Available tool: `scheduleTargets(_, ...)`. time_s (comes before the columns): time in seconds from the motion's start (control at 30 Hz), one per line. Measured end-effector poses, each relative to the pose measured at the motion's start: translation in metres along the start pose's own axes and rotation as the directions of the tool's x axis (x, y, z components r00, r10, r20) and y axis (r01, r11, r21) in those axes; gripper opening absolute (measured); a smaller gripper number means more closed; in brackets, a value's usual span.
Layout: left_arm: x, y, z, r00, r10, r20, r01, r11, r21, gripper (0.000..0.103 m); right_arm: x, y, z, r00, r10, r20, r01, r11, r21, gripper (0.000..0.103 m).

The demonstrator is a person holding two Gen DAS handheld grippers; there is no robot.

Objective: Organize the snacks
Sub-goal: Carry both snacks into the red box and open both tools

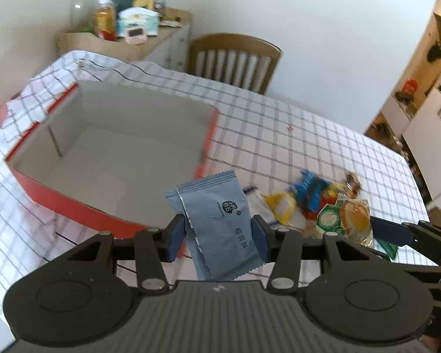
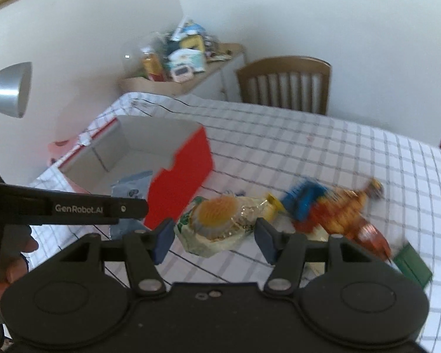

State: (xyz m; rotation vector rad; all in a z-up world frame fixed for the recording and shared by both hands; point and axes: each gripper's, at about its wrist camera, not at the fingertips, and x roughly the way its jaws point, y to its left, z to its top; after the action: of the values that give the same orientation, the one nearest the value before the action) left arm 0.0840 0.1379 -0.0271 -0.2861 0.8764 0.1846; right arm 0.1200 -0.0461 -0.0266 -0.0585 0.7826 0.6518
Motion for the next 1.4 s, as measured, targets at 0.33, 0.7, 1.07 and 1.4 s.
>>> scheduleTargets(0.33, 0.002, 0.068, 0.044, 0.993, 0.103, 0.049, -0.101, 0.994, -0.033, 0.049, 0.047, 0.068, 0.039, 0.999, 0.034, -0.009, -0.035, 0.991, -0.127, 0.059)
scheduleTargets(0.7, 0.041, 0.124, 0.078, 0.985, 0.173, 0.011, -0.173, 0.985, 0.009, 0.049, 0.122, 0.120, 0.064, 0.998, 0.019, -0.058, -0.031, 0.977, -0.209, 0.059)
scheduleTargets(1.07, 0.097, 0.151, 0.088, 0.978, 0.197, -0.069, -0.192, 0.979, 0.071, 0.049, 0.190, 0.145, 0.065, 0.988, -0.023, -0.155, -0.017, 0.967, -0.254, 0.059)
scheduleTargets(1.4, 0.136, 0.155, 0.078, 0.965, 0.198, -0.172, -0.177, 0.975, 0.131, 0.049, 0.227, 0.150, 0.057, 0.969, -0.060, -0.238, -0.005, 0.964, -0.264, 0.059)
